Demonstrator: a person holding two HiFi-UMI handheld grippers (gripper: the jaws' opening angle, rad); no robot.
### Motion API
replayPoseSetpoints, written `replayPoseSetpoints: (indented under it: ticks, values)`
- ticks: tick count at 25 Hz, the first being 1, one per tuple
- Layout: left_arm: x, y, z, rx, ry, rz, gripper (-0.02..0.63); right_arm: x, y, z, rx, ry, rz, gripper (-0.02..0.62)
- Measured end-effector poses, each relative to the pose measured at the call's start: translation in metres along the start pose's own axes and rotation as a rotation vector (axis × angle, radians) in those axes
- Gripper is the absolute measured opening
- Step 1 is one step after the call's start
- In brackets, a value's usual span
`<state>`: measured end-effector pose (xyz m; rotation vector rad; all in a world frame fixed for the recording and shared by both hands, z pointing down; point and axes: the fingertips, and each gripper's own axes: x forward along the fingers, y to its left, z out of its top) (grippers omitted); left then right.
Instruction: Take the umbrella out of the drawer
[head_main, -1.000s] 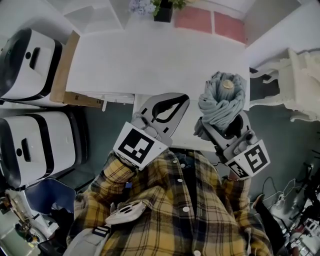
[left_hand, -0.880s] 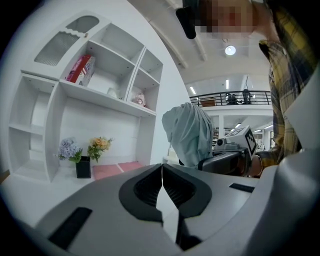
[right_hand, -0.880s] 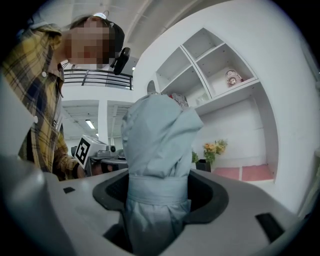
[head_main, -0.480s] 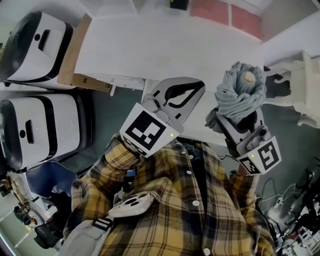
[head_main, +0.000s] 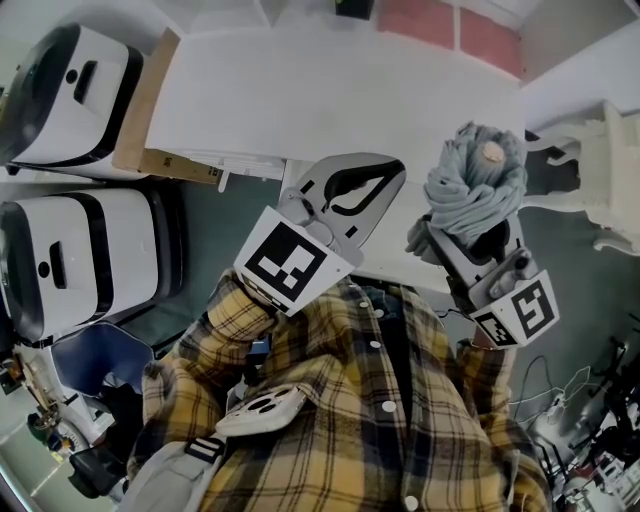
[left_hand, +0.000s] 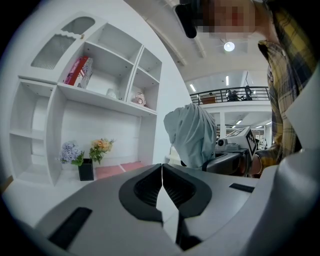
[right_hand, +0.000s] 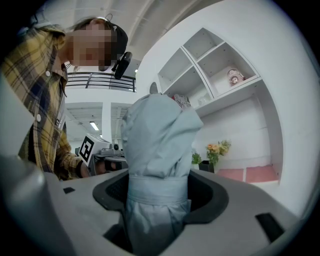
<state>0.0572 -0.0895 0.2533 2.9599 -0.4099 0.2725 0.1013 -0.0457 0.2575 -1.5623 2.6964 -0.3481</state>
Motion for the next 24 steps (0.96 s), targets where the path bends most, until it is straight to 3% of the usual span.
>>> replayPoseSetpoints:
  ticks: [24]
  values:
    - [0.0039,0.0009,-0.0069,-0.015,0.023,-0.012,0.023,0.0006,-0.0037,-0.0053,0.021,0.008,-0.013,0.310]
